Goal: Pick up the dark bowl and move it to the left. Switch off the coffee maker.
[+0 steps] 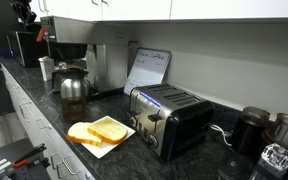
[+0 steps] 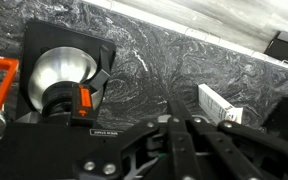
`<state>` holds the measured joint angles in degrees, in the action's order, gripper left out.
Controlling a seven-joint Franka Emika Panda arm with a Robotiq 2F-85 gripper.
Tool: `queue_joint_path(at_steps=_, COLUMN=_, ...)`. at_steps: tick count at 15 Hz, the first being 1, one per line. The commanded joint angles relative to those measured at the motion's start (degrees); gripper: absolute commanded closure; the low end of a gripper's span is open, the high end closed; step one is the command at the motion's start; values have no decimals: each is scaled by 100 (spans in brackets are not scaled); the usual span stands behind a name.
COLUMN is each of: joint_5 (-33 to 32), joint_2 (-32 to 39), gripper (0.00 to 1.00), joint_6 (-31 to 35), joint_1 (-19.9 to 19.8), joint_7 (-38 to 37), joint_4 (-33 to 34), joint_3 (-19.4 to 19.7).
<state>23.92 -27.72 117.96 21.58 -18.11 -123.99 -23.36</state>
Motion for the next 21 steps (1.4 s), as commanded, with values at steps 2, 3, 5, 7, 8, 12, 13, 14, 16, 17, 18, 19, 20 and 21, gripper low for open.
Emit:
queue_joint_path(at_steps=2, joint_5=-138, joint_2=54, gripper=100, joint_6=171, joint_1=-101, joint_7=-297, joint_4=-3, joint_3=-114)
queue_joint_path(at_steps=3, joint_5=-189, joint_2=59, gripper=100, joint_6=190, joint_1=-128, joint_7=-358, joint_4=-29, joint_3=-127)
queue_joint_path(at_steps=5, joint_5=-320, joint_2=70, gripper=100, joint_6=190, joint_1=-180, joint_7=-529, joint_4=-51, joint_3=-154)
queue_joint_path(at_steps=7, joint_5=-446, joint_2=88, gripper=100, joint_6=253, joint_1=-218, joint_7=-680, joint_4=-77, joint_3=-182)
queue_joint_path(at_steps=8, joint_5=-501, joint_2=106, gripper=100, joint_6=309, joint_1=-232, joint_7=-743, joint_4=-77, joint_3=-197)
queue_joint_path(at_steps=12, joint_5=-738, joint_2=172, gripper=100, joint_6=476, joint_1=-268, joint_7=-956, joint_4=-64, joint_3=-255)
queue_joint_path(at_steps=13, joint_5=-830, joint_2=175, gripper=100, joint_6=521, joint_1=-295, joint_7=-1030, joint_4=-54, joint_3=-282)
queue_joint_path(at_steps=14, joint_5=-897, joint_2=160, gripper=100, joint_6=596, joint_1=-326, joint_7=-1108, joint_4=-67, joint_3=-300)
queue_joint_path(at_steps=16, joint_5=-1060, joint_2=149, gripper=100, joint_6=701, joint_1=-391, joint_7=-1280, joint_4=-71, joint_3=-339)
queue_joint_path(at_steps=17, joint_5=-1111, joint_2=156, gripper=100, joint_6=778, joint_1=-413, joint_7=-1346, joint_4=-69, joint_3=-351)
queue_joint_path(at_steps=18, joint_5=-1139, joint_2=185, gripper=100, joint_6=848, joint_1=-423, joint_7=-1388, joint_4=-56, joint_3=-361)
queue_joint_path(at_steps=19, joint_5=-1145, joint_2=202, gripper=100, joint_6=853, joint_1=-420, joint_7=-1423, joint_4=-50, joint_3=-375)
queue_joint_path(at_steps=20, joint_5=-1153, joint_2=222, gripper=100, joint_6=858, joint_1=-411, joint_7=-1459, joint_4=-44, joint_3=-387)
queue_joint_path(at_steps=21, joint_5=-1161, joint_2=226, gripper=100, joint_6=860, joint_1=-406, joint_7=-1493, joint_4=-46, joint_3=-392)
